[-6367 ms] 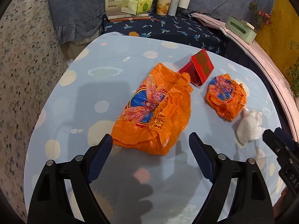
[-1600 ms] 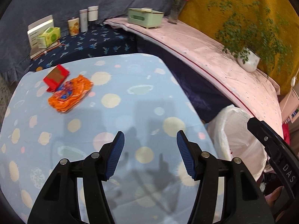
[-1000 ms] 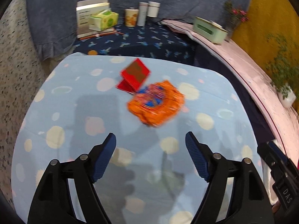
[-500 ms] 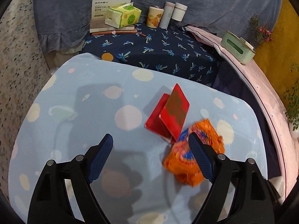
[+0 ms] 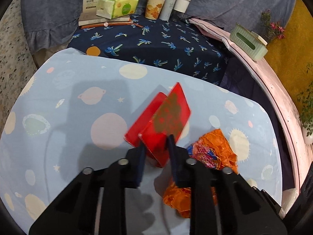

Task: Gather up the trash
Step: 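Grasp the red card with the left tool while the right tool grasps the orange packet, then carry the red card with the left tool while the right tool carries the packet, opening both over the bin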

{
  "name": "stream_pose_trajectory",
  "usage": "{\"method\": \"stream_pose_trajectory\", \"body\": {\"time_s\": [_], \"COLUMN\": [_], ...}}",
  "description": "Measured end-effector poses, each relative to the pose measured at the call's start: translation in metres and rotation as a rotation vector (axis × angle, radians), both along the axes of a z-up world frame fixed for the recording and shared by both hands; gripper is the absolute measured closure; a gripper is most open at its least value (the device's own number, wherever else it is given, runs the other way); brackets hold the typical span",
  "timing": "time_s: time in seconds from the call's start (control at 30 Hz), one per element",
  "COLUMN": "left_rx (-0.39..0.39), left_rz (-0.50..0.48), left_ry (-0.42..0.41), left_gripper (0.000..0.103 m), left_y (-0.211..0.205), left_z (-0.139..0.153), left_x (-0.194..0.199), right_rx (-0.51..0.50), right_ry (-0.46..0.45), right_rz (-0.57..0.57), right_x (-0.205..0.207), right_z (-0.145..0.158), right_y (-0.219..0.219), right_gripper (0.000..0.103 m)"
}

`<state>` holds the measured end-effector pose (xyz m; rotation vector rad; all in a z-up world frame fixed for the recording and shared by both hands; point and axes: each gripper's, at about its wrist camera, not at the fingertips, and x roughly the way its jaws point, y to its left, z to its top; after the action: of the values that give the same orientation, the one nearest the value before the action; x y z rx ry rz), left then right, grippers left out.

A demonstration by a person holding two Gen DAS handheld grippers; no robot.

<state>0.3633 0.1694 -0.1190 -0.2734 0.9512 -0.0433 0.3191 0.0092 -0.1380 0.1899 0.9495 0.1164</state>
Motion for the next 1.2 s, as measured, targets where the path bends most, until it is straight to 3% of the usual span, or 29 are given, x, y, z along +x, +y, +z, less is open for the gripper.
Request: {"method": "stream_pose_trajectory", "body": {"time_s": [0.03, 0.17, 0.67, 1.2], "left_rx": [0.005, 0.005, 0.004, 0.02], "left_rz": [-0.005, -0.019, -0.091, -0.267], "left_ry": [-0.003, -0.001, -0.041, -0.123], "left_gripper": [0.091, 0.099, 0.1, 0.1], "left_y": [-0.002, -0.008, -0.058, -0.166], "left_z": [0.0, 0.005, 0.049, 0.096], "left_x": [-0.002, -0.013, -0.102, -0.189], "right_rx": [0.0, 0.003, 0.038, 0.047], "right_ry": [-0.002, -0.012, -0.085, -0.202], "right_rz": [0.006, 0.019, -0.028, -0.201], "right_x": [-0.002, -0.014, -0.1, -0.198], "right_z": [0.0, 0.004, 0.052, 0.104], "right_y": [0.001, 0.002, -0.044, -0.144], "right_gripper": [0.084, 0.091, 0.095, 0.095]}}
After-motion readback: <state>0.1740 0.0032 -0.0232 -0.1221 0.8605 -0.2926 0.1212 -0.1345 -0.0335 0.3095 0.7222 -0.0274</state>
